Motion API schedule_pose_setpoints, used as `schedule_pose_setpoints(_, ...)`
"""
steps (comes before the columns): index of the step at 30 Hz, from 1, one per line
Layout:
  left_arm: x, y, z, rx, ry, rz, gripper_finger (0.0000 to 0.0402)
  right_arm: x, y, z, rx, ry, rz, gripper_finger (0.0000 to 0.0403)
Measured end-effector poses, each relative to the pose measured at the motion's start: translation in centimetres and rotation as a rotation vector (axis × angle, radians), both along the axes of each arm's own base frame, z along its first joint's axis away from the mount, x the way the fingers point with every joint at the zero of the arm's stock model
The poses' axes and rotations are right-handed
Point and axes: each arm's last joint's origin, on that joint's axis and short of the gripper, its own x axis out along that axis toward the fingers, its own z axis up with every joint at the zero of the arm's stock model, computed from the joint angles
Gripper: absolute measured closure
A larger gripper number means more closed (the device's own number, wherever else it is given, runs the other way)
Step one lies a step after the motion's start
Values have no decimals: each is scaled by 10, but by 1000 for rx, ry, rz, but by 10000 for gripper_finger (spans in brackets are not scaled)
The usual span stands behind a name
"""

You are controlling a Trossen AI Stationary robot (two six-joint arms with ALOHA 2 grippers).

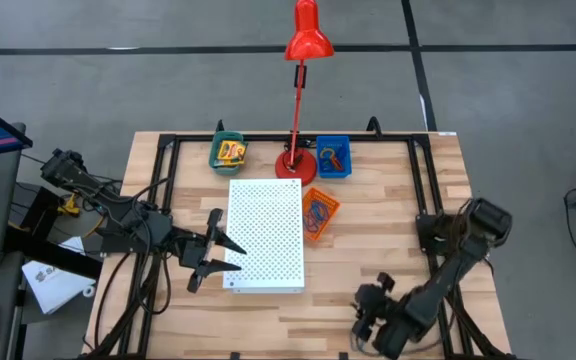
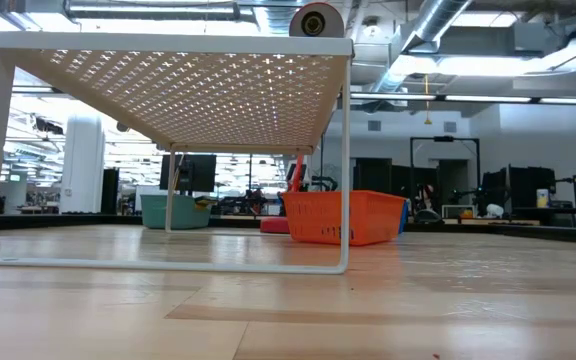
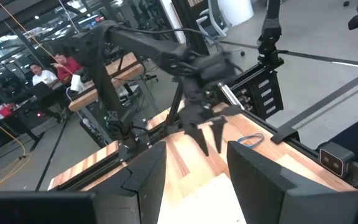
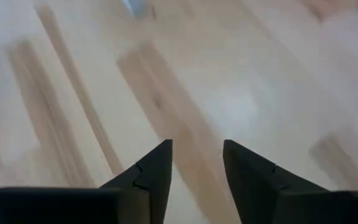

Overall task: Pick & Place Office Desk Supplies
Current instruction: Put the blue rubber band into the orange bin

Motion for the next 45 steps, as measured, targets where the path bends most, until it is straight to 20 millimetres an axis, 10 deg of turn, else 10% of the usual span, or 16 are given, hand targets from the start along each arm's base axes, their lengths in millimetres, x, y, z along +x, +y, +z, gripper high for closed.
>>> schedule_pose_setpoints(15, 7, -5, -3, 1, -4, -39, 238, -17, 57, -17, 89, 52, -198, 176)
schedule_pose_setpoints(45, 9, -7, -3, 6, -21, -41, 238, -13, 71, -45, 168, 105, -183, 236)
